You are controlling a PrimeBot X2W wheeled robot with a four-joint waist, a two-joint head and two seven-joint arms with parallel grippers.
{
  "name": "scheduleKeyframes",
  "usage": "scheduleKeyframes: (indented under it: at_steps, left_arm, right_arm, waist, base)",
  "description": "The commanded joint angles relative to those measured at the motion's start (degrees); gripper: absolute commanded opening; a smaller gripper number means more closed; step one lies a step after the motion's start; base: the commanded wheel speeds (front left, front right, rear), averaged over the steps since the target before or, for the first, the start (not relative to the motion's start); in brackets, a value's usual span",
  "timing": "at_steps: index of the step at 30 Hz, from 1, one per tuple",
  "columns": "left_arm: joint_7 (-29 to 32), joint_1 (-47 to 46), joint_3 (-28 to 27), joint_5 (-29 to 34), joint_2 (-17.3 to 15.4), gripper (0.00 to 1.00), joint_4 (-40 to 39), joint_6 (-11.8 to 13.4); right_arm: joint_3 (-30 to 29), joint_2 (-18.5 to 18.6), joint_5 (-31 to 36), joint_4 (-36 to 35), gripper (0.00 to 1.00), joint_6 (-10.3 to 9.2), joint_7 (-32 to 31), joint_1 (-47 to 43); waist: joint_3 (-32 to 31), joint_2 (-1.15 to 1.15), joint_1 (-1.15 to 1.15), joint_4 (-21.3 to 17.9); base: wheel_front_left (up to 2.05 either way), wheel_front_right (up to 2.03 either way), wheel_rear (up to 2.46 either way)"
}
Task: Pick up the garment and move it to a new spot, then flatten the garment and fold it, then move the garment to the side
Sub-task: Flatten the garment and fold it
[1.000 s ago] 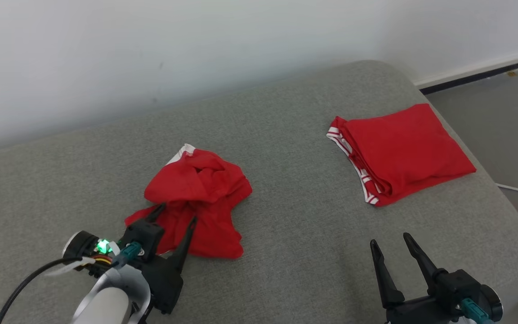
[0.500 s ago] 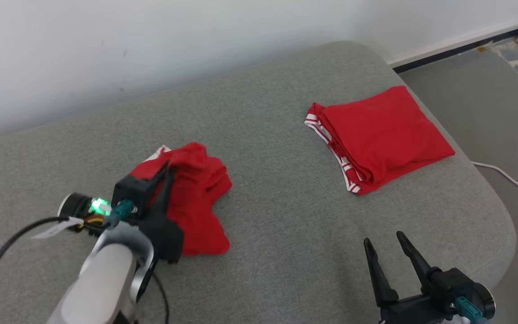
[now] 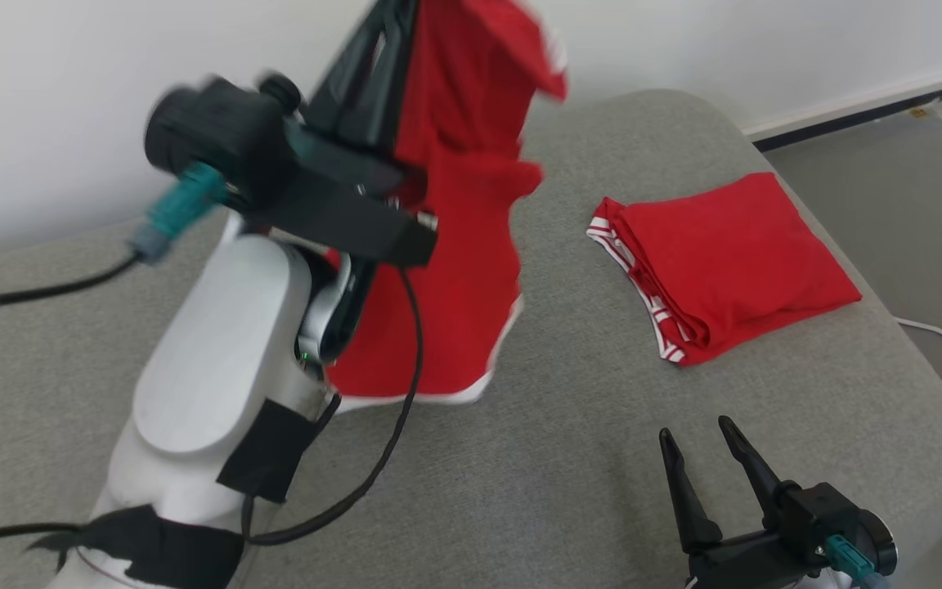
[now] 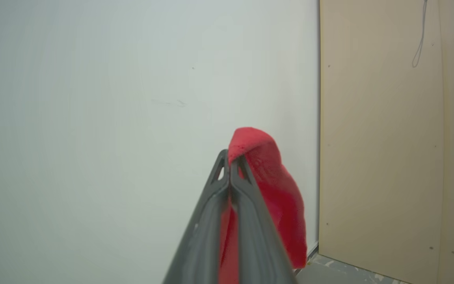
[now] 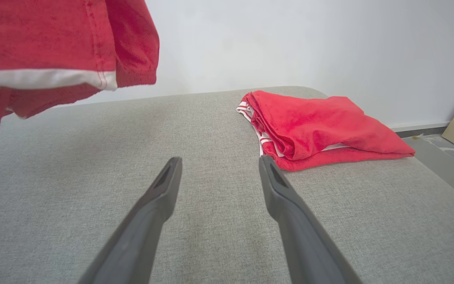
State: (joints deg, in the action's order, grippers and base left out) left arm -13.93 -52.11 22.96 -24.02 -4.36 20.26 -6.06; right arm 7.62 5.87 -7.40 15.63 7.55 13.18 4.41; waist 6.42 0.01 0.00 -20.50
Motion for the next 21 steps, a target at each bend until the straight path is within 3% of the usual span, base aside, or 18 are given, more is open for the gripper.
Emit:
scheduleKeyframes:
  at_steps: [1,7,15,16,17,21]
  left_arm:
    - [-0.5,-1.0,-1.2,-2.0,0.4,0.00,-2.1,0.2]
    - [0.4,3.1,-4.0,-6.8,0.8,0.00,-5.9,3.1]
    - [2.3,21.9,-11.9,-11.2,-5.8,0.00,2.3,10.0]
    - [1.9,23.5,-12.9,-11.5,-6.6,0.06,4.1,10.7]
    - [1.7,25.1,-14.3,-12.2,-7.3,1.00,6.3,11.7]
    - [1.1,28.0,-17.9,-14.0,-8.4,1.00,12.3,13.9]
  right_arm:
    - [-0.2,0.0,0.0,-0.1,1.00,-0.11,0.3,-0.8]
    - [-0.8,0.3,0.1,-0.5,1.00,-0.11,0.1,-1.0]
    - [-0.2,0.3,0.1,-0.9,1.00,-0.11,-0.4,-1.0]
    - [-0.1,0.3,0.1,-1.0,1.00,-0.11,-0.5,-0.7]
    - [0.4,0.3,0.1,-1.0,1.00,-0.11,-0.8,-0.4]
    - [0.7,0.6,-0.1,-1.1,1.00,-0.11,-0.9,0.0]
  waist:
    - [-0.5,-0.01,0.00,1.1]
    - [-0.9,-0.01,0.00,4.2]
    - [-0.5,-0.01,0.00,9.9]
    - [-0.3,-0.01,0.00,10.5]
    - [-0.3,-0.01,0.00,10.9]
    - [0.0,-0.01,0.00,12.5]
  base:
    - [0.00,0.00,0.00]
    - [0.00,0.00,0.00]
    - [0.00,0.00,0.00]
    - [0.00,0.00,0.00]
    - [0.00,0.00,0.00]
    - [0.00,0.00,0.00]
